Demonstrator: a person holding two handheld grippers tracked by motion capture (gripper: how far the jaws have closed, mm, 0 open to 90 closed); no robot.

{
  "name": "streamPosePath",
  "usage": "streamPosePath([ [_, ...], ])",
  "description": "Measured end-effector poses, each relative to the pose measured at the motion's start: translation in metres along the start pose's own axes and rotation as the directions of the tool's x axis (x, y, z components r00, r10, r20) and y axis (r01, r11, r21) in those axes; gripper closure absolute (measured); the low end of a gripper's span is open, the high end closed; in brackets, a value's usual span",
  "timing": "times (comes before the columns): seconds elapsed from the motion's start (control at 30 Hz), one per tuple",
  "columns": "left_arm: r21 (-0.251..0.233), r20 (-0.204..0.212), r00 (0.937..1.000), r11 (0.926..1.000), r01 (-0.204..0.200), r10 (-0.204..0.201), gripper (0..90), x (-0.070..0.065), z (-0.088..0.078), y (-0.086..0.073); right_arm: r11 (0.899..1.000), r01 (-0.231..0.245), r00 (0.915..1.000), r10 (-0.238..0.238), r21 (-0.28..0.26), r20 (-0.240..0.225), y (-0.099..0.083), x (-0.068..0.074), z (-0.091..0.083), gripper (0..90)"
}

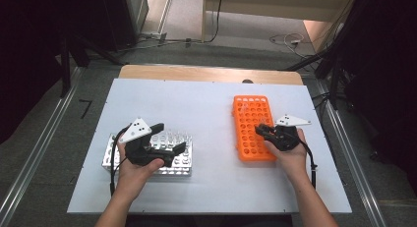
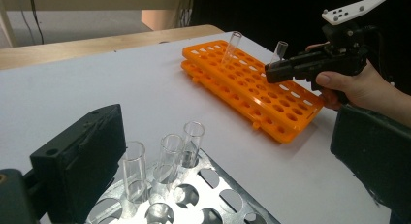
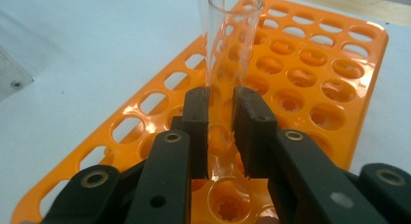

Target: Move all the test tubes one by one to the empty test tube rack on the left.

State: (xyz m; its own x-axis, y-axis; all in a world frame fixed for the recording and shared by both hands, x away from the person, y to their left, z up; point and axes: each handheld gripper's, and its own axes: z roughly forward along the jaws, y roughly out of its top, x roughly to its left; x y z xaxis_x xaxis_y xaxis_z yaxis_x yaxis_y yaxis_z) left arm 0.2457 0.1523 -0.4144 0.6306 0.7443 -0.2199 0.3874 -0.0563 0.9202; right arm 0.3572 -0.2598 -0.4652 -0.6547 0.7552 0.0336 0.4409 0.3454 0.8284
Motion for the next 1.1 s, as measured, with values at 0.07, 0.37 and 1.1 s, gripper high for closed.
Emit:
streamPosePath([
  [0.07,-0.001,0.003,1.0000,1.0000,0.001,-0.001,0.0,0.000,0.000,0.000,1.000,-0.009,0.9999,0.009,-0.017,-0.005,0.002,-0.001,-0.004,74.0],
  [0.37,-0.003,0.005,1.0000,1.0000,-0.004,0.004,0.0,-0.002,0.000,0.001,0.998,-0.011,0.9999,0.011,-0.068,-0.002,0.014,0.001,-0.026,74.0],
  [1.1,-0.013,0.057,0.9976,0.9991,-0.039,0.040,0.1,-0.021,0.005,0.007,0.994,0.080,0.9809,-0.092,-0.073,-0.172,0.038,0.063,-0.037,74.0],
])
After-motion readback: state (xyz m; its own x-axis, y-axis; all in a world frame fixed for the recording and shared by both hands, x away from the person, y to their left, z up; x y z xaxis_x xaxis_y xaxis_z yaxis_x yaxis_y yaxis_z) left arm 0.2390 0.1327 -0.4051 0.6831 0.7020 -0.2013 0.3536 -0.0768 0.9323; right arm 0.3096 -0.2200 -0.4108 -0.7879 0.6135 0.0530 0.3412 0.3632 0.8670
